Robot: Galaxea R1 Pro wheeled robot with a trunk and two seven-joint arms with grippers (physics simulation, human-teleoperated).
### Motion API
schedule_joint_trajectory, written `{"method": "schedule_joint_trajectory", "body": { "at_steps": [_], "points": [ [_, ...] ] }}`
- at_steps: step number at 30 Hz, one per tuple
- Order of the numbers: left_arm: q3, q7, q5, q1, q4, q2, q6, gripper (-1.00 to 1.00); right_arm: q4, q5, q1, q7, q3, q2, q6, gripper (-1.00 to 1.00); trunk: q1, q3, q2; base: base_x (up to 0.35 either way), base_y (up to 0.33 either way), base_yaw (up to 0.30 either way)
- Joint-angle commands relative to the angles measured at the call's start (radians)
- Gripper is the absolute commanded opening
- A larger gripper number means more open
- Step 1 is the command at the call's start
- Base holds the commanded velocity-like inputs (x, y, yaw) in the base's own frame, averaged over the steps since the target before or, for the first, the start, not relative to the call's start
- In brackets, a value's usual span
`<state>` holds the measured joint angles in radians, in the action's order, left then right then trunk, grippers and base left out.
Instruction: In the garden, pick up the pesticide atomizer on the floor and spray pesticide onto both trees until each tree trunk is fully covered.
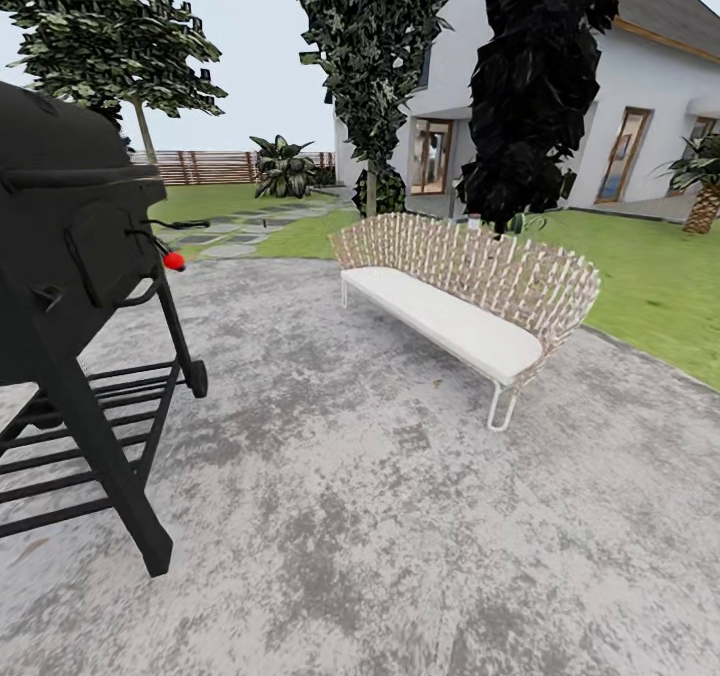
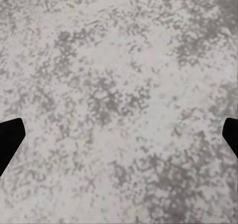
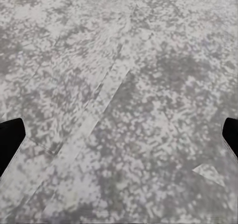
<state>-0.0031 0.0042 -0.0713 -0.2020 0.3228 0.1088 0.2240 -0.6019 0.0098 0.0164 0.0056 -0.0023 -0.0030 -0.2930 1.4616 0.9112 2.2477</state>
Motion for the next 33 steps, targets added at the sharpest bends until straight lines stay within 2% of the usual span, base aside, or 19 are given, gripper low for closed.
{"method": "schedule_joint_trajectory", "body": {
  "at_steps": [1, 12, 33],
  "points": [
    [-0.001, 0.0, -0.007, 0.0, -0.001, 0.0, 0.003, 1.0, 0.001, 0.001, 0.0, 0.001, 0.0, 0.0, -0.003, 1.0, 0.0, 0.001, 0.0, 0.339, 0.0, 0.0],
    [-0.001, 0.0, -0.007, 0.0, -0.001, 0.0, 0.003, 1.0, 0.001, 0.001, 0.0, -0.001, -0.001, 0.0, -0.005, 1.0, 0.0, 0.001, 0.0, 0.339, -0.015, 0.0],
    [-0.001, 0.0, -0.008, 0.0, -0.001, 0.0, 0.003, 1.0, 0.002, 0.001, 0.0, -0.001, -0.001, 0.0, -0.005, 1.0, 0.0, 0.001, 0.0, 0.339, -0.092, 0.0]
  ]
}}
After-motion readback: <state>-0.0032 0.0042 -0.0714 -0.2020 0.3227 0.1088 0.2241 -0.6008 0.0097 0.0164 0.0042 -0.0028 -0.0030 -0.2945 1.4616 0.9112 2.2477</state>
